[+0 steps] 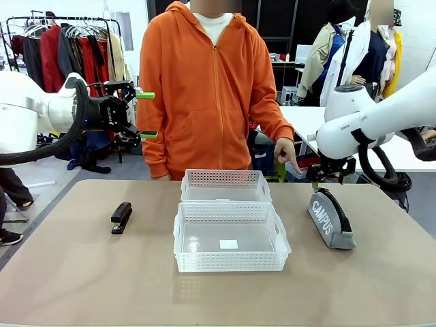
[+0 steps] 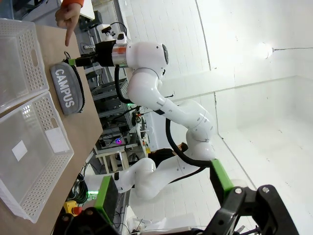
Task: Distribute items into two baskets.
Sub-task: Pick up the Pencil pouch that the person points to.
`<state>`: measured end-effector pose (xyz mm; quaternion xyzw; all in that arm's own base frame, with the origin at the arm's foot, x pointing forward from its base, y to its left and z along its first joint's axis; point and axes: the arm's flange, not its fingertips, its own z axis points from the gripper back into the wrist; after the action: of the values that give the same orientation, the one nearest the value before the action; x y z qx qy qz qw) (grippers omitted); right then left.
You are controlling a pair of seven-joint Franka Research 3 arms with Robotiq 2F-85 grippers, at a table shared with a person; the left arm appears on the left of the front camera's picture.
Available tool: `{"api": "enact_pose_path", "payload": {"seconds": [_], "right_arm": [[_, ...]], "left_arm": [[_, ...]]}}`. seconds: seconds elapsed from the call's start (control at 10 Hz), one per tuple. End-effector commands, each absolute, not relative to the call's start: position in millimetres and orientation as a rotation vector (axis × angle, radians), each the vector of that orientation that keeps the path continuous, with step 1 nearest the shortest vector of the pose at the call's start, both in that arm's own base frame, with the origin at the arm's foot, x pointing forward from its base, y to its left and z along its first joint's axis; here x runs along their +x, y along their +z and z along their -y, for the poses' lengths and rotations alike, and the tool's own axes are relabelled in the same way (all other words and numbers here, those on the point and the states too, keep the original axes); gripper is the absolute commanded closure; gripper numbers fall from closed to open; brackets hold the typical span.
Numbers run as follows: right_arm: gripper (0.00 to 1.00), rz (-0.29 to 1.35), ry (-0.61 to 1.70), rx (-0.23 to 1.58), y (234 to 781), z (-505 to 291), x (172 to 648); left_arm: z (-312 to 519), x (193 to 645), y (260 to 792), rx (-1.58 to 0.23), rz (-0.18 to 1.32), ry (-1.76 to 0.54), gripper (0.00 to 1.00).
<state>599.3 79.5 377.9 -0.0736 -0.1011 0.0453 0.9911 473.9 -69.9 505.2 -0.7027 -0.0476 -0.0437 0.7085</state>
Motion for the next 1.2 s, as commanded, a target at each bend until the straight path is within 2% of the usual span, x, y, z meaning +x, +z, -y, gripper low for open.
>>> {"api": "enact_pose_path", "payload": {"seconds": [0.0, 0.4, 0.7, 1.1], "right_arm": [[0.00, 0.142, 0.030, -0.105, 387.7, -76.5, 584.6], [0.00, 0.009, 0.026, -0.041, 376.1, -73.1, 559.1], [0.00, -0.009, 0.076, -0.030, 362.1, -71.4, 551.0], [0.79, -0.008, 0.068, -0.031, 359.6, -69.7, 550.6]], "left_arm": [[69.2, 473.7, 506.5, -1.561, 0.109, -0.097, 0.00], [69.2, 473.7, 506.5, -1.561, 0.109, -0.097, 0.00], [69.2, 473.7, 506.5, -1.561, 0.109, -0.097, 0.00], [69.2, 473.7, 506.5, -1.561, 0.109, -0.097, 0.00]]}}
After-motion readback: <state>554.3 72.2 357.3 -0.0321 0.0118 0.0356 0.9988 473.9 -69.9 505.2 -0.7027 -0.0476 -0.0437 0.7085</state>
